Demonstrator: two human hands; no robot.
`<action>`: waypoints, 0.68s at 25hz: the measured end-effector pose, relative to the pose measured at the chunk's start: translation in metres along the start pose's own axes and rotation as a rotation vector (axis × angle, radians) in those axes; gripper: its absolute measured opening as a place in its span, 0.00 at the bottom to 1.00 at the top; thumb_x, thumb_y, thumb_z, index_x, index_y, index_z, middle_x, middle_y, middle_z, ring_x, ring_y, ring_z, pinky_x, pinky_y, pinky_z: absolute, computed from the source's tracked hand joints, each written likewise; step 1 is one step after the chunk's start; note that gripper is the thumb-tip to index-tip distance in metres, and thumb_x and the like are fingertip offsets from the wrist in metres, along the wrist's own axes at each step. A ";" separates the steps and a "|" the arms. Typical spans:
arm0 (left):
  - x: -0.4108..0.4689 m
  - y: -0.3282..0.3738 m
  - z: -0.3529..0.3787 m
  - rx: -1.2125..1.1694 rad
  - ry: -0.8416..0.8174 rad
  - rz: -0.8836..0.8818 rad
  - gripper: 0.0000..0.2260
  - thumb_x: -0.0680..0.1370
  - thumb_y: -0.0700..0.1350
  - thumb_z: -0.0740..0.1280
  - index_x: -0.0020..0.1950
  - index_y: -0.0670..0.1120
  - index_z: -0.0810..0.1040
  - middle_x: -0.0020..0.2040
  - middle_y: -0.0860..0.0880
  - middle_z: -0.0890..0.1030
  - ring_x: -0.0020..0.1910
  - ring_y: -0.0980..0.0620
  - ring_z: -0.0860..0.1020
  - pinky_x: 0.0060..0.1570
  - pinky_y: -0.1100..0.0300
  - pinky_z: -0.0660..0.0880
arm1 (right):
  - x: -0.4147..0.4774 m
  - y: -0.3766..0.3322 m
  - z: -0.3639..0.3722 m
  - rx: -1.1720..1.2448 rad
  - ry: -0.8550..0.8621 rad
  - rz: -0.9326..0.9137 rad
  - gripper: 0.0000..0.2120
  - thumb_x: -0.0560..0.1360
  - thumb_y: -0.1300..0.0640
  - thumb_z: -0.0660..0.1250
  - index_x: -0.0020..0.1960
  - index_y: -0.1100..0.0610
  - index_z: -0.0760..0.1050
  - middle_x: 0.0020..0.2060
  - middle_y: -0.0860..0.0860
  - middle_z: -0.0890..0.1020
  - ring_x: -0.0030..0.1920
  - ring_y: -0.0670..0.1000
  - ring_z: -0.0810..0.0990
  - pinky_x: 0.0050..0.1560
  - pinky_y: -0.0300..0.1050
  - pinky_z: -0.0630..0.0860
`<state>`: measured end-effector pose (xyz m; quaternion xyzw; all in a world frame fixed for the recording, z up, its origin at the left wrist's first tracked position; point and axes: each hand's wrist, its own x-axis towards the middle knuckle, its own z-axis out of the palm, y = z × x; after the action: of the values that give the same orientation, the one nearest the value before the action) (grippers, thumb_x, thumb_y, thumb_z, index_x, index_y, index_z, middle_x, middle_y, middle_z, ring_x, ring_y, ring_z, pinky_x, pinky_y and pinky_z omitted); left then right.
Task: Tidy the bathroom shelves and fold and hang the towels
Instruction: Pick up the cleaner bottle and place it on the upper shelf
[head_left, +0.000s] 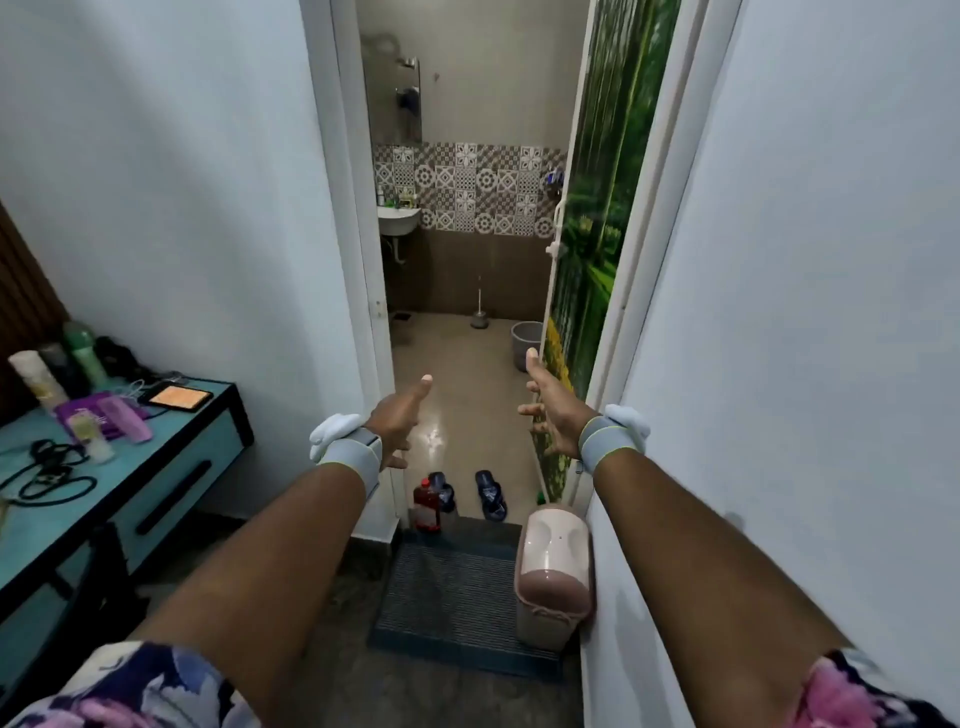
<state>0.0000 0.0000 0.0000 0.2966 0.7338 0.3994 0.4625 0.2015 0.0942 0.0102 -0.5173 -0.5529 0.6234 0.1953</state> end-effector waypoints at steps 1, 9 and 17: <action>0.013 0.007 -0.004 0.010 0.003 0.014 0.36 0.74 0.71 0.56 0.74 0.50 0.62 0.69 0.46 0.71 0.64 0.38 0.71 0.51 0.46 0.72 | 0.014 -0.004 0.006 -0.004 0.000 0.002 0.45 0.67 0.21 0.48 0.77 0.46 0.54 0.70 0.56 0.68 0.73 0.63 0.60 0.68 0.71 0.52; 0.161 0.047 -0.030 0.072 -0.043 0.015 0.26 0.77 0.67 0.57 0.61 0.48 0.71 0.56 0.47 0.73 0.52 0.43 0.72 0.54 0.47 0.72 | 0.162 -0.034 0.027 0.030 0.111 0.127 0.44 0.68 0.23 0.49 0.76 0.48 0.58 0.70 0.53 0.69 0.71 0.60 0.64 0.67 0.68 0.57; 0.310 0.064 -0.028 0.117 -0.096 -0.078 0.21 0.76 0.66 0.59 0.50 0.48 0.70 0.56 0.46 0.75 0.52 0.43 0.74 0.57 0.45 0.73 | 0.295 -0.044 0.017 0.078 0.142 0.274 0.41 0.72 0.26 0.51 0.75 0.50 0.59 0.71 0.55 0.68 0.72 0.61 0.63 0.70 0.68 0.55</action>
<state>-0.1443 0.2732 -0.0750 0.3131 0.7439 0.3227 0.4945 0.0580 0.3406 -0.0797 -0.6227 -0.4374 0.6270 0.1667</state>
